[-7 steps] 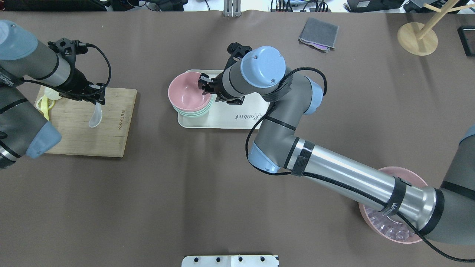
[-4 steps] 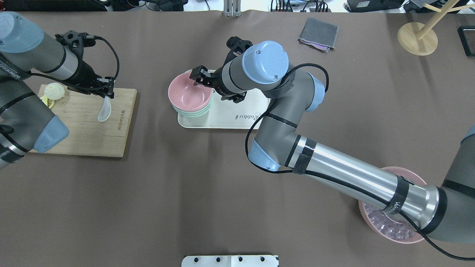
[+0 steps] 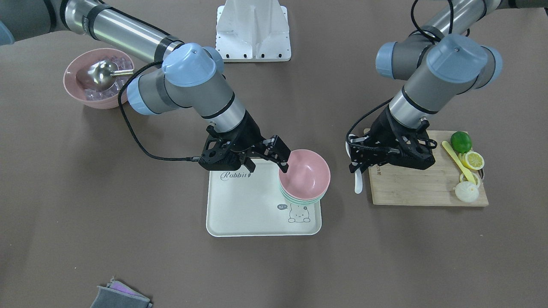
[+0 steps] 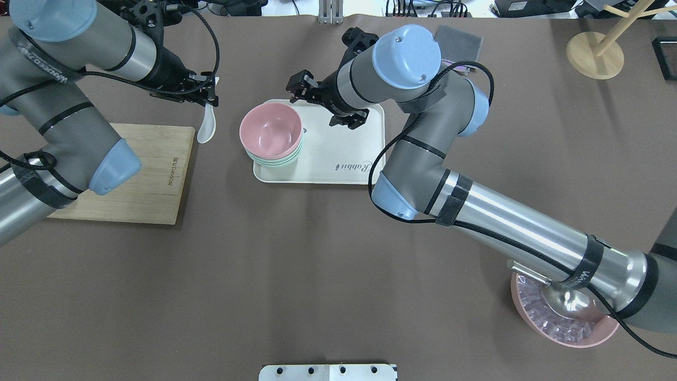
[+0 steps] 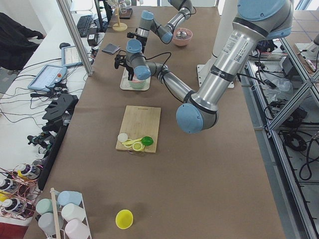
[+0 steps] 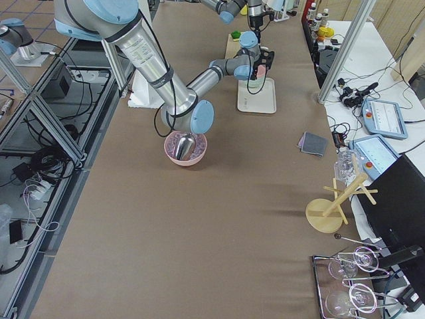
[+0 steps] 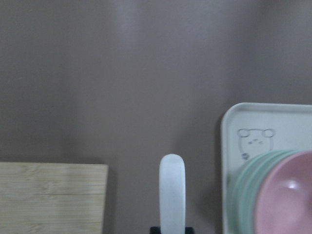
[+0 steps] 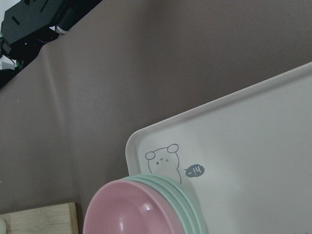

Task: Stack pink bowl on green and place spoon
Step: 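Carry the white spoon into the pink bowl while the right gripper withdraws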

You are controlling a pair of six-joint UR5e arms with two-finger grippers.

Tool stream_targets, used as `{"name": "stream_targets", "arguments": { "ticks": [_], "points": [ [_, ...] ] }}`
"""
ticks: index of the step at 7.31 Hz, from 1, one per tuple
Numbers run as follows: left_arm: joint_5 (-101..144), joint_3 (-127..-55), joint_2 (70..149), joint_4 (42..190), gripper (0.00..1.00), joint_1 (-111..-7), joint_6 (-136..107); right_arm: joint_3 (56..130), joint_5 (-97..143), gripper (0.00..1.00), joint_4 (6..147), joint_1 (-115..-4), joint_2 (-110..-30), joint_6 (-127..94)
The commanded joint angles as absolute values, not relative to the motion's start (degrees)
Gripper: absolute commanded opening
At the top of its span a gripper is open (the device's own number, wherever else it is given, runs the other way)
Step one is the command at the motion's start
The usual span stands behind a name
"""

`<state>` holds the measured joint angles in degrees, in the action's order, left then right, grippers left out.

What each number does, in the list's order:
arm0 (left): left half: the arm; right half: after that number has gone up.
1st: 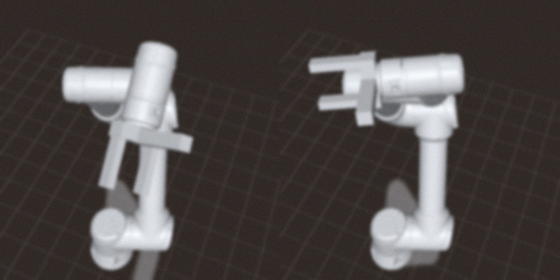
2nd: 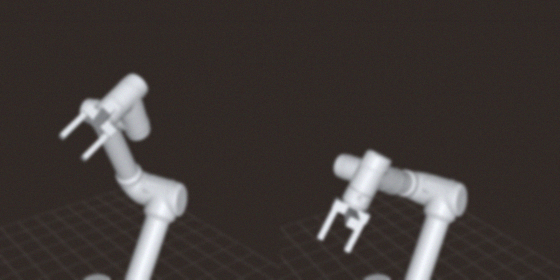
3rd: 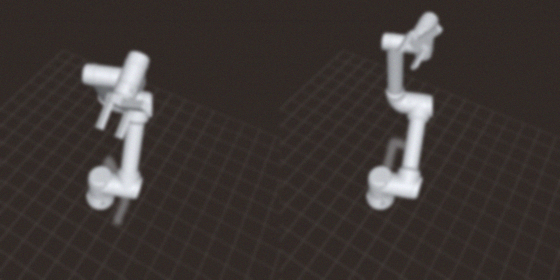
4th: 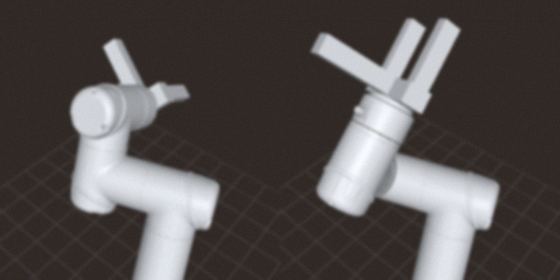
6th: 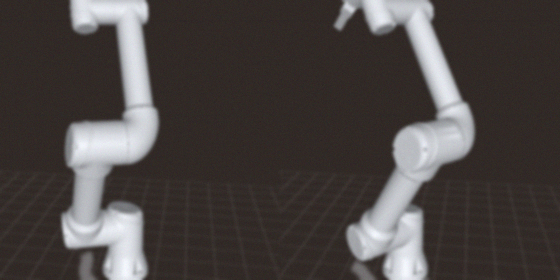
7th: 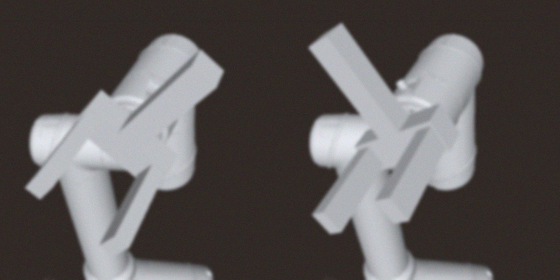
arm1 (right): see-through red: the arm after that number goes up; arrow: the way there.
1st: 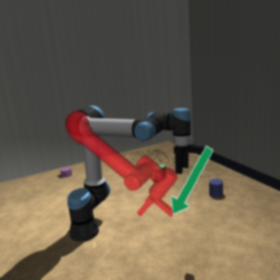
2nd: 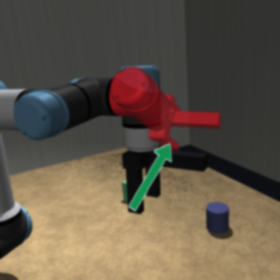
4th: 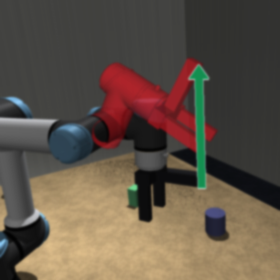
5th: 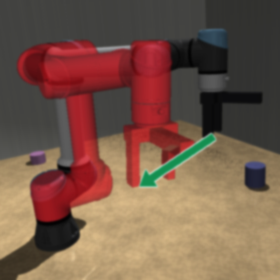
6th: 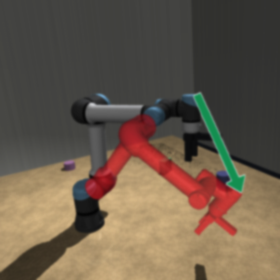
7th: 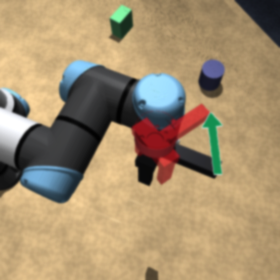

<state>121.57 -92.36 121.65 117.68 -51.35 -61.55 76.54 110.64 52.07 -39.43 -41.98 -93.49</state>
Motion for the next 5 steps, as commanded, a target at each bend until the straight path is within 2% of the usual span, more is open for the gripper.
{"name": "stream_targets", "arguments": {
  "ticks": [1, 5],
  "points": [
    [117.1, -88.7, 124.53, 125.74, 0.0, -47.66, -62.66, 77.7, 111.53, 1.0, 51.94, -40.87, -43.86, -92.38],
    [108.72, -85.61, 127.87, 127.27, 0.0, -43.59, -63.72, 77.7, 111.45, 1.0, 51.94, -41.13, -44.03, -92.29]
  ]
}}
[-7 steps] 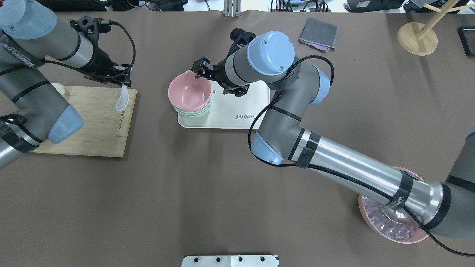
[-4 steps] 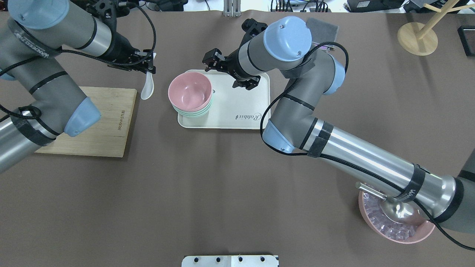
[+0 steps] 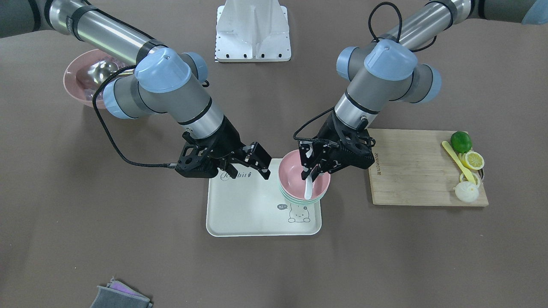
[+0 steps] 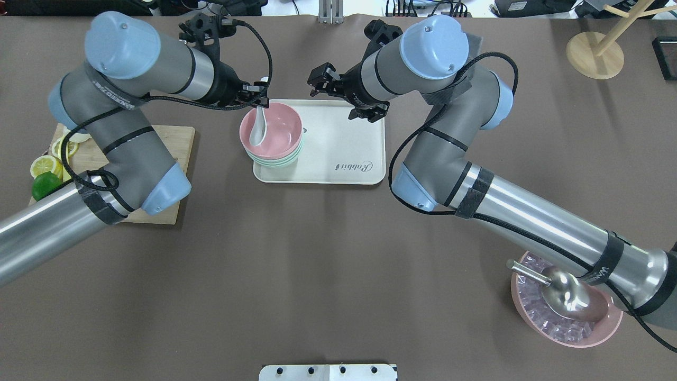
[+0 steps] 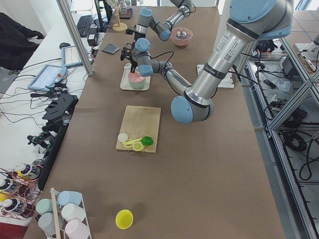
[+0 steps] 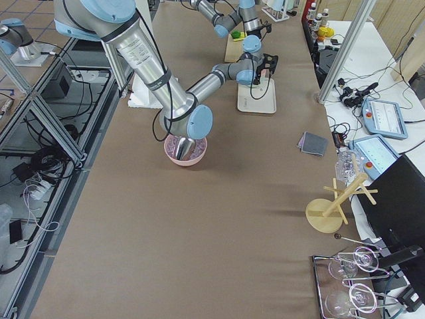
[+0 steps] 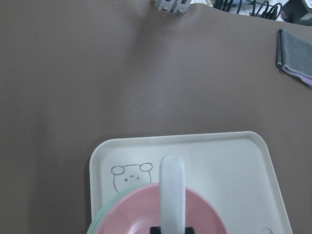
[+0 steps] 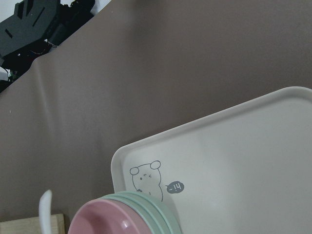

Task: Stack pink bowl on green and place spoon
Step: 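Carry the white spoon into the pink bowl while the right gripper withdraws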

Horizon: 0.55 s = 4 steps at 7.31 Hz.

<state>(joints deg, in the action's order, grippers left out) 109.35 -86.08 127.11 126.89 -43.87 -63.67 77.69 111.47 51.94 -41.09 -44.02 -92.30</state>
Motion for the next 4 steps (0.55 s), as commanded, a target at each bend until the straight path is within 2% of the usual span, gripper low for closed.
{"name": "stream_targets", "arguments": {
  "ticks": [1, 2, 3, 4],
  "points": [
    [108.63, -84.65, 128.49, 127.27, 0.0, -43.59, -63.72, 77.7, 111.45, 1.0, 51.94, -41.13, -44.03, -92.37],
    [108.63, -83.77, 128.58, 128.22, 0.0, -43.59, -63.72, 77.7, 111.53, 1.0, 51.94, -41.13, -44.03, -92.29],
    [108.63, -82.98, 128.58, 129.19, 0.38, -43.68, -63.72, 77.7, 111.53, 1.0, 51.94, -41.13, -44.03, -92.29],
    [108.63, -82.79, 128.67, 129.9, 0.98, -43.86, -63.72, 78.48, 112.06, 1.0, 51.94, -41.39, -44.73, -92.2]
  ]
}}
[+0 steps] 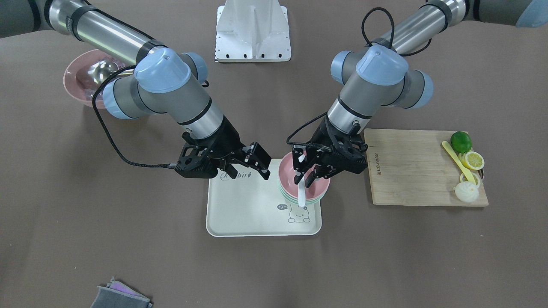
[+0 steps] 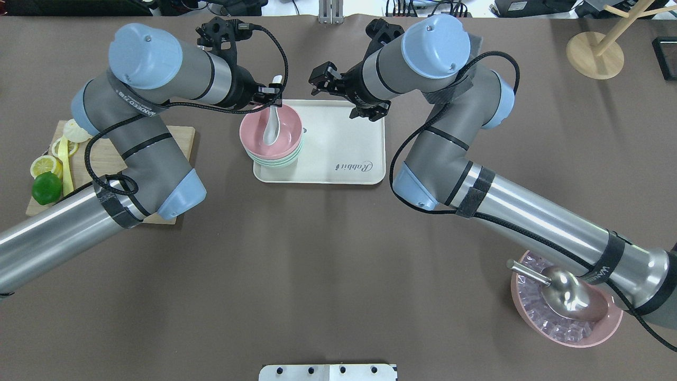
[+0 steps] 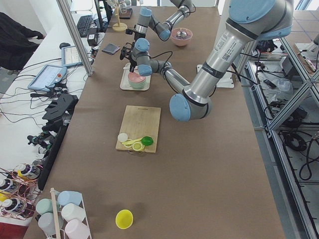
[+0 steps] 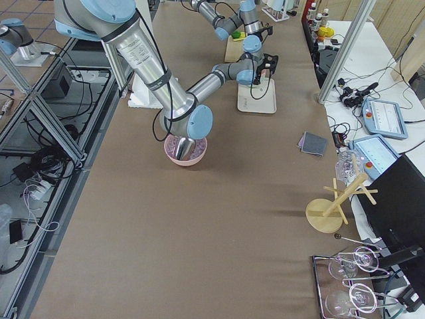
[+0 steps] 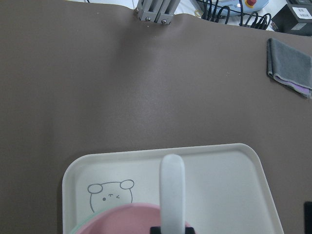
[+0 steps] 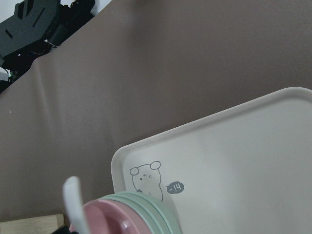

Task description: Stack pink bowl on green and place spoon

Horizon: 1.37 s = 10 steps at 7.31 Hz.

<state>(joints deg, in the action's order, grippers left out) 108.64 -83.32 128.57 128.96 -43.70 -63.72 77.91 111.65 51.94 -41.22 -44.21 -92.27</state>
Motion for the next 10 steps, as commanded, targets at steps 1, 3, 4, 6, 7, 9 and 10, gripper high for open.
{"name": "stream_targets", "arguments": {
  "ticks": [1, 3, 4, 6, 7, 9, 10],
  "points": [
    [108.72, -83.32, 128.67, 130.34, 0.99, -44.21, -66.51, 80.92, 115.11, 1.0, 51.94, -42.7, -47.52, -91.41],
    [110.81, -86.46, 126.84, 129.82, 0.99, -47.44, -67.94, 85.67, 120.29, 1.0, 52.21, -46.47, -53.76, -87.47],
    [117.62, -86.83, 124.83, 129.47, 0.99, -51.99, -67.85, 87.17, 125.54, 1.0, 52.29, -50.32, -57.18, -84.67],
    [127.94, -87.1, 118.68, 122.66, 0.99, -61.21, -63.93, 89.2, 136.0, 1.0, 52.38, -60.67, -66.57, -73.37],
    [129.45, -89.1, 115.52, 118.26, 0.99, -63.7, -53.54, 89.12, 139.45, 1.0, 52.56, -65.0, -71.15, -65.73],
    [132.97, -91.67, 111.21, 109.89, 0.99, -71.25, -38.31, 88.68, 140.19, 1.0, 55.34, -70.99, -79.94, -48.51],
    [132.72, -91.41, 107.01, 109.52, 0.99, -74.24, -28.31, 88.94, 139.84, 1.0, 60.24, -73.1, -82.59, -40.34]
  ]
}}
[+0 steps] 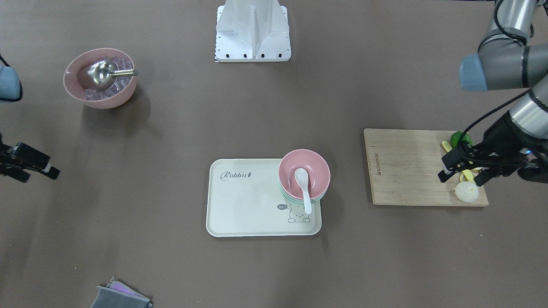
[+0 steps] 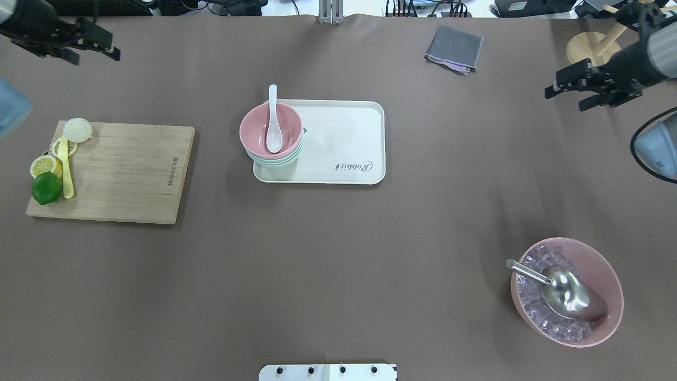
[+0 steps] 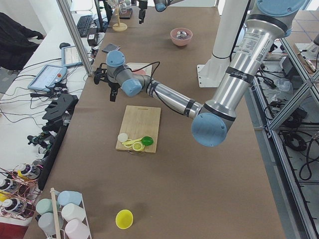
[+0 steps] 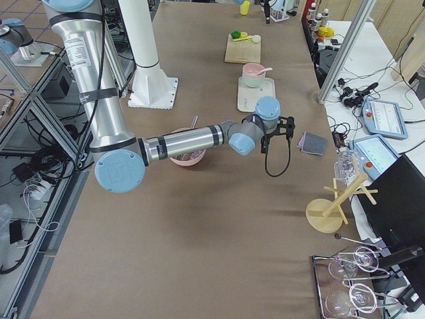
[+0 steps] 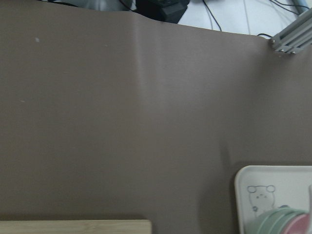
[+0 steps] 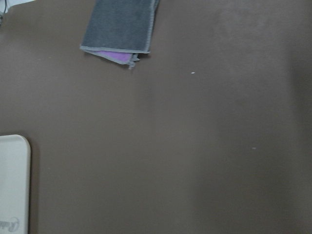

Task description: Stack pink bowl on green and place spoon

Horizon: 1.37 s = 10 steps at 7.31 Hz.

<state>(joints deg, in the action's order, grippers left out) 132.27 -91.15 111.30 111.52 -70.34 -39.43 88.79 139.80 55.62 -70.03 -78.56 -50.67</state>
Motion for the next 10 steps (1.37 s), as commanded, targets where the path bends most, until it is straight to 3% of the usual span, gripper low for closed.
{"name": "stream_targets", "arguments": {
  "ticks": [1, 2, 4, 8, 10],
  "points": [
    [132.37, -91.06, 105.14, 105.42, 0.99, -75.49, -24.99, 89.03, 136.96, 1.0, 65.6, -75.56, -86.79, -29.99],
    [132.19, -91.05, 104.94, 103.03, 0.99, -76.54, -23.92, 88.95, 128.67, 1.0, 71.05, -78.2, -89.45, -15.87],
    [133.06, -91.75, 100.58, 102.48, 0.99, -78.12, -19.0, 89.3, 123.32, 1.0, 88.17, -83.73, -87.2, 0.21],
    [134.21, -90.88, 101.08, 83.46, 0.99, -86.11, -2.53, 94.99, 129.97, 1.0, 101.93, -86.92, -87.27, 1.58],
    [132.81, -89.4, 94.58, 88.12, 0.99, -87.97, 2.37, 95.72, 131.66, 1.0, 101.95, -86.84, -88.33, 0.36]
  ]
}}
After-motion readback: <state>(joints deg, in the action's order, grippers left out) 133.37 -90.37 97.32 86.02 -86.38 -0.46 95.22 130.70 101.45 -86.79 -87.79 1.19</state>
